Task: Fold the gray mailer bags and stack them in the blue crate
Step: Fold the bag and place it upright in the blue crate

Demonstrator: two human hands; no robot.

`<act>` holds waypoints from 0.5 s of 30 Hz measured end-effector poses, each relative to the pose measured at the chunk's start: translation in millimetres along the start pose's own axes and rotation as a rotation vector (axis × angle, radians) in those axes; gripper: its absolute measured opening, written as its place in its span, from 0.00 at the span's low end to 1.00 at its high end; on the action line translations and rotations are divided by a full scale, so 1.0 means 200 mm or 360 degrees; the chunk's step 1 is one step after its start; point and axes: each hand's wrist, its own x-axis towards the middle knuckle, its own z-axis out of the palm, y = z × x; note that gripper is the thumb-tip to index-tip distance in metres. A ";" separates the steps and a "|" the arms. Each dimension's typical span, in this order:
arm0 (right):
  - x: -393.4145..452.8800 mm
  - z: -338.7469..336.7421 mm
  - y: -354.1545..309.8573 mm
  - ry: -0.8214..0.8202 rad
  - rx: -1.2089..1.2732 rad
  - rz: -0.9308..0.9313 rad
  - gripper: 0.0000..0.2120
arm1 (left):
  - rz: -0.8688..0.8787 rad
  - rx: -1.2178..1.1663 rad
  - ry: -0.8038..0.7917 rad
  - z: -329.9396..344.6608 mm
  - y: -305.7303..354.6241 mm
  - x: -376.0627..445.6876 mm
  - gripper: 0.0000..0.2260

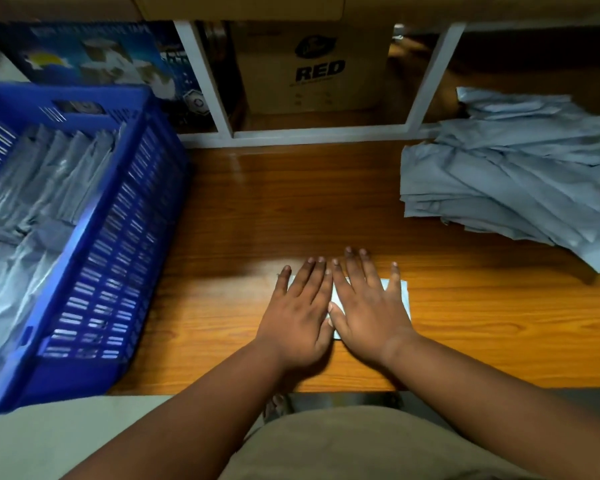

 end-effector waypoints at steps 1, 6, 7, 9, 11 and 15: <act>0.00 -0.01 0.00 -0.0001 -0.0003 -0.0007 0.36 | -0.0013 0.0002 -0.0017 0.00 0.00 0.00 0.37; 0.00 -0.03 0.02 -0.0019 0.0104 -0.0043 0.36 | -0.0046 -0.0027 0.0017 -0.07 -0.01 0.00 0.37; 0.00 -0.03 0.03 -0.0039 0.0125 -0.0055 0.36 | -0.0072 0.0006 0.0040 -0.11 -0.01 0.00 0.37; 0.01 -0.06 0.05 -0.0092 0.0174 -0.0073 0.38 | -0.0159 0.0123 0.0047 -0.19 -0.02 0.01 0.38; 0.03 -0.12 0.08 -0.0059 0.0175 -0.0151 0.40 | -0.0270 0.0181 -0.0030 -0.24 -0.02 0.03 0.39; 0.08 -0.25 0.11 -0.0121 0.0061 -0.0327 0.39 | -0.0390 0.0096 -0.0272 -0.30 -0.02 0.06 0.36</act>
